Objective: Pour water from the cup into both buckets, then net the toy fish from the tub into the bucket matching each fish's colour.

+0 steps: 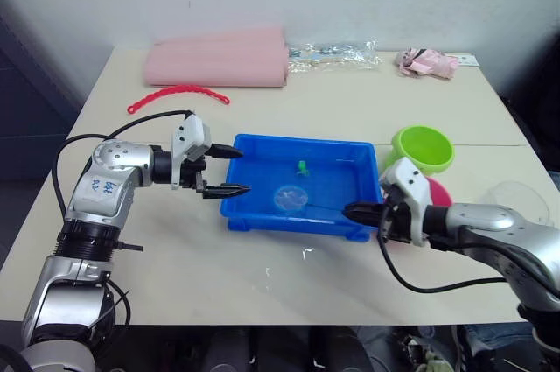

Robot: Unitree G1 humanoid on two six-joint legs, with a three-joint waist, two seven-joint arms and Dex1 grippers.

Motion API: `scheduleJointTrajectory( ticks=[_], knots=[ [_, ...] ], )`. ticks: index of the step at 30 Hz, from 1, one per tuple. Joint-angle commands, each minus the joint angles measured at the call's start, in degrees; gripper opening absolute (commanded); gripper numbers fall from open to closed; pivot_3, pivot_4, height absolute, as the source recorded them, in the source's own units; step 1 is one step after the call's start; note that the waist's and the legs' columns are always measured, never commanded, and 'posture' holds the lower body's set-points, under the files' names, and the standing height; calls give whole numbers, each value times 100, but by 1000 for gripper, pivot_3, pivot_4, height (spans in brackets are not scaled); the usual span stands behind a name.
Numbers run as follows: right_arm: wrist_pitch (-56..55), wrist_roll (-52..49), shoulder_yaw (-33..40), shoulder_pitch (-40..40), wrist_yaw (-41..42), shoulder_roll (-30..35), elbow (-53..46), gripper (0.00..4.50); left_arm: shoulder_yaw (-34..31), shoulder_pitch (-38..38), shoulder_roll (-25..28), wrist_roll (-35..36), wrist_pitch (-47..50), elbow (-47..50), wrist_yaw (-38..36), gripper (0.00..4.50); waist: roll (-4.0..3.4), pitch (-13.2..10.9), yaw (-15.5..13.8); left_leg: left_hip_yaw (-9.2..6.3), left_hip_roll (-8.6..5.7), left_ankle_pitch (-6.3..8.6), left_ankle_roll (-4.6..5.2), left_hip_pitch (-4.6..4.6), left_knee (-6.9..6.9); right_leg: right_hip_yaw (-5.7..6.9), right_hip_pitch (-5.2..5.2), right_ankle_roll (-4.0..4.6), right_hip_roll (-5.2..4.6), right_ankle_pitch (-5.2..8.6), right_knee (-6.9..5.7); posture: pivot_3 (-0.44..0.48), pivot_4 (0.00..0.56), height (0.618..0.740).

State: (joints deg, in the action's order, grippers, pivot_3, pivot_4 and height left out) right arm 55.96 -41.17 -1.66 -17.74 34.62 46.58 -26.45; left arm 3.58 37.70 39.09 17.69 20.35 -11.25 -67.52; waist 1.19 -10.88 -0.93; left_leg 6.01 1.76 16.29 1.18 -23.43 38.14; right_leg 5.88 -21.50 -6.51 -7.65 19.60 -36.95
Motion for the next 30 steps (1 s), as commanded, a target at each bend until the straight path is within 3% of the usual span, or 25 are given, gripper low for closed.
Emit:
scheduleJointTrajectory(
  ticks=[1, 14, 24, 30],
  knots=[
    [-196, 355, -82, -227, -48, -157, 305, 0, -191, -50, 52, 74, 22, 243, 107, 4469, 0, 0, 5, 0, 0, 0, 0, 0, 0, 0, -1, 0, 1, 0, 0, 0, 150, 738],
    [-703, 1104, 73, -672, -240, -879, 1047, 0, -258, -61, 71, 97, 147, 385, 154, 4469, 0, 0, 19, 2, 1, 0, -1, 0, -2, 1, -2, 0, 3, 0, -1, 0, 150, 738],
    [-550, 1126, 219, -438, -248, -844, 787, 0, -141, 165, -100, 49, 52, 185, 93, 4469, 0, 0, 26, 2, 1, -1, -1, 0, -3, 1, -2, 0, 3, 0, -1, 0, 150, 738],
    [-1469, 1680, 0, -43, 135, -454, 423, 0, -111, 262, -157, 27, -2, 85, 48, 4469, 0, 0, 10, 2, -1, 0, -1, -1, -3, 0, -3, 0, 3, 0, 0, 0, 150, 738]
  ],
)
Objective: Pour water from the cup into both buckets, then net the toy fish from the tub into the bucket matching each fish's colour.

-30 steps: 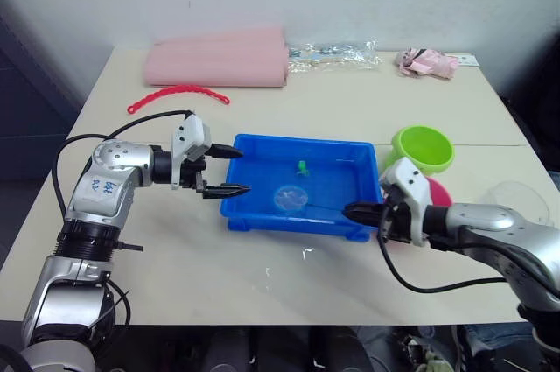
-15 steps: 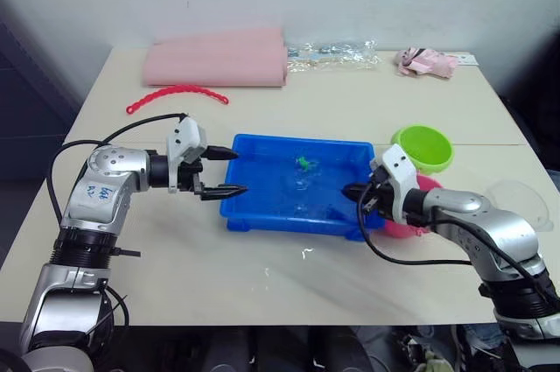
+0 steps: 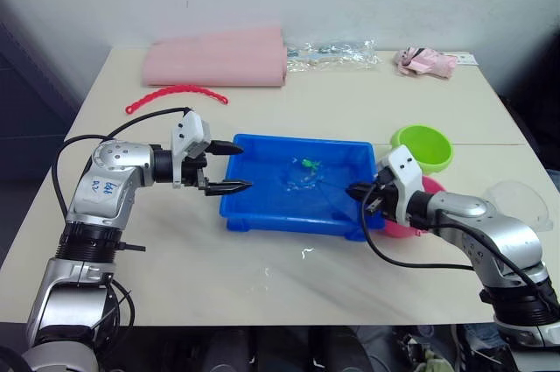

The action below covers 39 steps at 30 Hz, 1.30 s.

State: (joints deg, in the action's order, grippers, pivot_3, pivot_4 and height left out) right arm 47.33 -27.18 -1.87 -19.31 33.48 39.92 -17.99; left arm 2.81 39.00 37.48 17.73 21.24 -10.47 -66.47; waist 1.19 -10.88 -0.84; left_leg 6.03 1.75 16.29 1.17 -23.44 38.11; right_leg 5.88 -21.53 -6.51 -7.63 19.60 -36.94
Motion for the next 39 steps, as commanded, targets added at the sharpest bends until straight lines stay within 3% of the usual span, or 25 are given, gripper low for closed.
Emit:
scheduleJointTrajectory(
  ticks=[1, 8, 18, 25, 33, 39],
  knots=[
    [-877, 444, -25, 212, 329, 306, -503, 0, -24, 143, -3, 21, -106, -7, -70, 4469, 0, 0, 4, 1, 0, 0, 0, 0, 0, 0, 0, 0, 1, 0, 2, 0, 150, 738],
    [-1865, 867, 213, 712, 563, 490, -922, 0, -14, 224, -92, 47, -114, -73, -97, 4469, 0, 0, 5, 2, 2, 0, -1, 1, -2, 0, 0, 0, 4, 0, 2, 0, 150, 738],
    [-704, -97, 1976, 1164, 419, 779, -2030, 0, -118, 605, -715, 682, 740, 136, 46, 4469, 1, 0, -59, -5, 0, 0, -1, 0, 4, 1, 6, -2, 2, -1, 3, 0, 150, 738],
    [-51, -486, 3335, 1279, 482, 1258, -2140, 0, -96, 821, -1060, 777, 802, 184, 115, 4469, 1, 0, -52, -4, 2, 0, -1, 1, 3, 1, 7, -2, 5, -1, 4, 0, 150, 738],
    [-629, 395, 4169, 2006, 837, 1951, -1384, 0, -44, 878, -1145, 722, 697, 212, 64, 4469, 1, 0, -54, -1, -1, 0, -1, 4, 0, -2, 9, -2, 5, -1, 6, 0, 150, 738],
    [-2220, 1946, 3546, 2386, 593, 2338, -493, 0, -41, 850, -1109, 707, 670, 250, 66, 4469, 1, 0, -50, 2, 0, -1, -3, 7, 1, -4, 8, -3, 6, -1, 5, 0, 150, 738]
  ],
)
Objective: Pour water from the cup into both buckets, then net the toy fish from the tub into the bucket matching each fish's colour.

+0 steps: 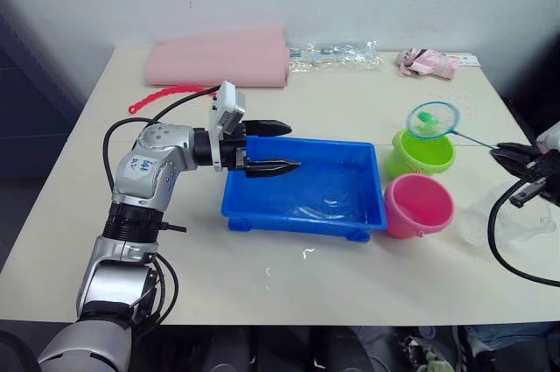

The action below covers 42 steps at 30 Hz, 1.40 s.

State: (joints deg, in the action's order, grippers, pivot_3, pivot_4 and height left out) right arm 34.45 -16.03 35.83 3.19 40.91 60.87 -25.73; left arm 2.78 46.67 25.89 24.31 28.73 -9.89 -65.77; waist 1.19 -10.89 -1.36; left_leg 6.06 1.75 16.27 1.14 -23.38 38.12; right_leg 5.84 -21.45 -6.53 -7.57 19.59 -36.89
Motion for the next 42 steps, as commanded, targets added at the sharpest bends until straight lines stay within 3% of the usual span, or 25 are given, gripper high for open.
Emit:
scheduleJointTrajectory(
  ticks=[1, 11, 21, 24, 26, 29, 31, 33, 35, 39, 42],
  knots=[
    [-1234, 1122, -354, 206, -198, 319, 425, 0, -48, 80, 67, 47, -78, 202, 0, 4469, 0, 0, 6, 0, 0, -1, -1, 1, -1, 0, -1, 0, 0, 0, 0, 0, 150, 738],
    [-3731, 3144, -1336, 55, -861, 930, 1497, 0, -105, 41, 219, 62, -37, 289, 78, 4469, -1, 0, 16, 4, 2, -4, -7, 6, -1, -5, -2, 0, 0, 0, 4, 0, 150, 738],
    [-6143, 5397, -1160, 495, -2460, 1667, 2529, 0, -36, 22, 294, 10, -111, 291, 62, 4469, -1, 0, 13, 3, 2, -7, -11, 5, -1, -5, -1, 0, -1, 1, 10, 0, 150, 738],
    [-6212, 4906, -956, 419, -2367, 1432, 2662, 0, 19, 27, 307, -10, -145, 306, -10, 4469, -1, 0, 19, 4, 2, -8, -14, 6, -2, -7, -1, 0, 0, 1, 18, 0, 150, 738],
    [-5761, 3678, -752, 242, -1781, 1045, 2539, 0, 74, -32, 374, 24, -103, 414, -136, 4469, -1, 0, 19, 4, 3, -8, -14, 6, -3, -6, -1, 0, 1, 1, 19, 0, 150, 738],
    [-5176, 2600, -563, 59, -1130, 694, 2322, 0, 122, -105, 473, 66, -34, 547, -264, 4469, -1, 0, 41, 0, 6, -9, -15, 8, -3, -4, 5, 1, 7, 1, 24, 0, 150, 738],
    [-4289, 1069, -393, 113, -154, 493, 1790, 0, 194, -357, 811, 206, 120, 915, -679, 4469, -1, 0, 55, -2, 6, -9, -14, 8, -3, -3, 6, 1, 8, 1, 3, 0, 150, 738],
    [-2714, -973, -93, 310, 793, 393, 965, 0, 220, -736, 1306, 422, 322, 1382, -1200, 4469, -4, 0, 91, -3, 8, -8, -13, 10, -8, -4, 8, 1, 9, 1, 1, 0, 150, 738],
    [-1601, -2358, 108, 479, 1334, 386, 378, 0, 218, -1082, 1709, 549, 407, 1727, -1522, 4469, -8, -3, 121, -11, 13, -6, -11, 10, -13, -2, 12, 4, 12, 2, 3, 0, 150, 738],
    [-725, -3528, -203, 637, 1889, 374, -353, 0, 290, -1687, 2155, 305, 6, 2009, -1753, 4469, -9, -4, 115, -33, 11, -2, -4, 17, -1, 12, 39, 6, 4, 3, 22, 0, 150, 738],
    [-681, -3505, -962, 601, 2159, 308, -715, 0, 365, -2184, 2424, -24, -513, 2144, -1857, 4469, -11, -4, 113, -55, 7, 3, 2, 30, -1, 6, 70, 6, -4, 2, 56, 0, 150, 738]
  ],
)
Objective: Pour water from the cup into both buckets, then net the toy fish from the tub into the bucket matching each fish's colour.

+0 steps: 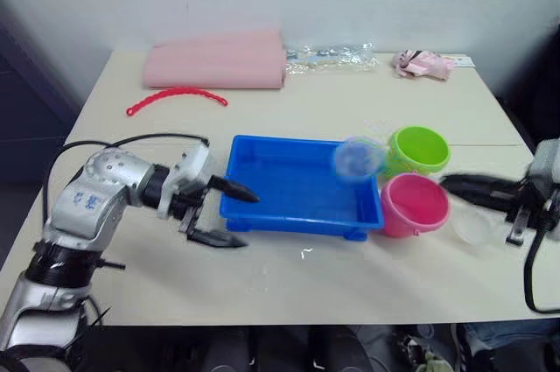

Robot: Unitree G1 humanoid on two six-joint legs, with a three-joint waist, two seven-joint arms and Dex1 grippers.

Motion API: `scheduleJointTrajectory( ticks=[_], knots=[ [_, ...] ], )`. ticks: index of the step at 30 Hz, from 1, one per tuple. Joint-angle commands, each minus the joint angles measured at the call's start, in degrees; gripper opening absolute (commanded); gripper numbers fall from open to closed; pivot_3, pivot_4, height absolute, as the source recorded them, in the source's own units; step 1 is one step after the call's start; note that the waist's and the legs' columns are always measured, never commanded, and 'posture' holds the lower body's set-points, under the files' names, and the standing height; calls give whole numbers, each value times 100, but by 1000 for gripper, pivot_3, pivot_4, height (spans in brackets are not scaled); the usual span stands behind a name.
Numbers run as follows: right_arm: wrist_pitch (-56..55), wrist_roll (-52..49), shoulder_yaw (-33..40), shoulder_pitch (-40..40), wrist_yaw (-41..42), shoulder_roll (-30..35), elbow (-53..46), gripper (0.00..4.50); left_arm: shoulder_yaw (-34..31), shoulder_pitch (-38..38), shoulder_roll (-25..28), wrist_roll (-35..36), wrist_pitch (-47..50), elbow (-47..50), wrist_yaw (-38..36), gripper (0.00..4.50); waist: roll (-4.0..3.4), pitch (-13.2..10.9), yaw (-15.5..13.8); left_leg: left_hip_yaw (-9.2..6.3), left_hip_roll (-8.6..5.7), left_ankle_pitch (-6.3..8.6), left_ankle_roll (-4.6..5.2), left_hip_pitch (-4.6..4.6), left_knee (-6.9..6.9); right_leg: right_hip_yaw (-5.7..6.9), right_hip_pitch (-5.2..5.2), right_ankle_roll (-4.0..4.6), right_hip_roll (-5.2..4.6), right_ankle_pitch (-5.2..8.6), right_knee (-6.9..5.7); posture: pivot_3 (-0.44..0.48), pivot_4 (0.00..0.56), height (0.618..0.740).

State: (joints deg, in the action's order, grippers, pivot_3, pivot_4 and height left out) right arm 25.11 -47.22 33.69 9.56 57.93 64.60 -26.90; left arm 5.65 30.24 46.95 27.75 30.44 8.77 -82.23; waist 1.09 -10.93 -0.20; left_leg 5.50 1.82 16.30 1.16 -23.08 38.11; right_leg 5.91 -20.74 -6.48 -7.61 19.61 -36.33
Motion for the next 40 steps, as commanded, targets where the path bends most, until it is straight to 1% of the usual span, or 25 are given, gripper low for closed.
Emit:
scheduleJointTrajectory(
  ticks=[1, 2, 4, 7, 10, 13, 14, 15, 16, 19, 21, 23, 24, 25, 28, 29, 30, 33, 36, 38, 40],
  knots=[
    [156, -213, -1020, -63, 500, -128, -648, 0, 72, -678, 391, -394, -745, 349, -219, 4469, -3, -1, -26, -15, 1, 6, 1, 5, -1, -2, 14, 1, -3, 0, 15, 0, 150, 738],
    [61, -49, -1235, -83, 538, -183, -682, 0, 53, -780, 436, -400, -777, 410, -218, 4469, -4, -2, -46, -20, -1, 9, 4, -2, -1, 1, 13, 1, -5, -1, 17, 0, 150, 738],
    [-389, 701, -2042, -167, 598, -385, -644, 0, -29, -1038, 535, -437, -872, 550, -195, 4469, -3, -1, -48, -19, -2, 13, 3, -2, -2, -2, 12, 1, -7, -5, 26, 0, 150, 738],
    [-1124, 1777, -3090, -315, 619, -756, -286, 0, -92, -1230, 593, -550, -1018, 616, -56, 4469, -2, -1, -51, -18, -2, 17, 4, -2, -2, 0, 15, 1, -7, -5, 29, 0, 150, 738],
    [-1664, 2390, -3631, -412, 607, -1084, 90, 0, -169, -1352, 610, -564, -1014, 645, 132, 4469, 1, 1, -95, -2, -6, 16, 0, -12, -5, 15, 1, 1, -3, -4, 34, 0, 150, 738],
    [-2033, 2712, -3917, -469, 581, -1406, 455, 0, -263, -1469, 597, -544, -977, 652, 317, 4469, -6, -3, -109, 5, -7, 14, 2, -9, 2, 31, 1, -4, 0, -6, 28, 0, 150, 738],
    [-2054, 2742, -3956, -463, 595, -1439, 519, 408, -280, -1495, 589, -536, -976, 642, 351, 4494, -6, -3, -108, 6, -7, 14, 3, -9, 3, 30, 1, -5, 0, -7, 28, 0, 150, 738],
    [-2108, 2809, -3989, -461, 598, -1457, 582, 653, -290, -1515, 582, -525, -983, 626, 373, 4500, -6, -3, -103, 6, -6, 14, 3, -9, 4, 30, 1, -6, 1, -8, 27, 0, 150, 738],
    [-2173, 2873, -4006, -460, 614, -1477, 638, 1028, -292, -1530, 582, -513, -987, 622, 394, 4500, -6, -3, -102, 6, -4, 14, 3, -7, 5, 29, 2, -8, 2, -9, 26, 0, 150, 738],
    [-2276, 3065, -3932, -358, 566, -1405, 692, 2326, -297, -1553, 591, -410, -911, 562, 405, 4500, -6, -3, -105, 6, -4, 13, 3, -6, 4, 29, 1, -8, 2, -9, 24, 0, 150, 738],
    [-2253, 3017, -3624, -116, 558, -1252, 562, 3132, -277, -1530, 639, -343, -867, 476, 295, 4500, -7, -3, -114, 7, -4, 14, 3, -6, 4, 28, 1, -8, 2, -9, 24, 0, 150, 738],
    [-2082, 2799, -3030, 281, 603, -1030, 278, 3894, -282, -1460, 689, -231, -730, 400, 194, 4500, -11, -6, -131, 6, -5, 14, 3, -8, 2, 29, 0, -8, 1, -9, 26, 0, 150, 738],
    [-1951, 2667, -2697, 486, 618, -948, 137, 4391, -312, -1407, 716, -134, -609, 358, 138, 4500, -13, -7, -131, 6, -6, 14, 3, -8, 2, 30, 1, -8, 0, -9, 27, 0, 150, 738],
    [-1798, 2497, -2279, 726, 653, -879, -1, 4456, -353, -1339, 765, -13, -442, 315, 65, 4500, -12, -6, -126, 7, -6, 14, 4, -8, 2, 29, 2, -8, -1, -9, 28, 0, 150, 738],
    [-1236, 2051, -856, 1454, 806, -836, -267, 4456, -514, -1140, 925, 212, -171, 104, -113, 4500, -13, -7, -125, 4, -2, 14, 3, -1, 2, 29, 7, -8, 4, -9, 26, 0, 150, 738],
    [-1098, 1962, -538, 1616, 840, -854, -311, 4456, -544, -1102, 951, 234, -144, 47, -130, 4500, -13, -7, -125, 2, -1, 14, 2, 0, 0, 30, 8, -8, 7, -9, 25, 0, 150, 738],
    [-865, 1807, -4, 1871, 934, -914, -321, 4456, -605, -1017, 1002, 295, -43, -48, -165, 4500, -13, -7, -126, 1, -1, 14, 2, 0, -3, 30, 8, -8, 7, -9, 27, 0, 150, 738],
    [-504, 1632, 1215, 2512, 1245, -1087, -191, 4456, -745, -768, 1077, 362, 81, -366, -222, 4500, -13, -7, -137, 2, -2, 15, 4, 2, -4, 28, 10, -8, 6, -9, 28, 0, 150, 738],
    [-474, 1714, 1822, 2828, 1401, -1205, -1, 4456, -750, -544, 1094, 239, -81, -728, -313, 4500, -13, -7, -127, 3, -3, 16, 5, 2, -6, 27, 10, -8, 7, -9, 32, 0, 150, 738],
    [-400, 1694, 2016, 2880, 1391, -1272, 99, 4456, -693, -328, 1017, 132, -210, -932, -284, 4500, -13, -7, -120, 5, -4, 17, 6, 2, -6, 26, 9, -8, 6, -9, 32, 0, 150, 738],
    [-277, 1645, 2078, 2928, 1384, -1331, 107, 4456, -580, -137, 975, 156, -115, -1036, -392, 4500, -13, -7, -119, 6, -3, 18, 5, 2, -6, 26, 7, -8, 7, -9, 31, 0, 150, 738]
  ],
)
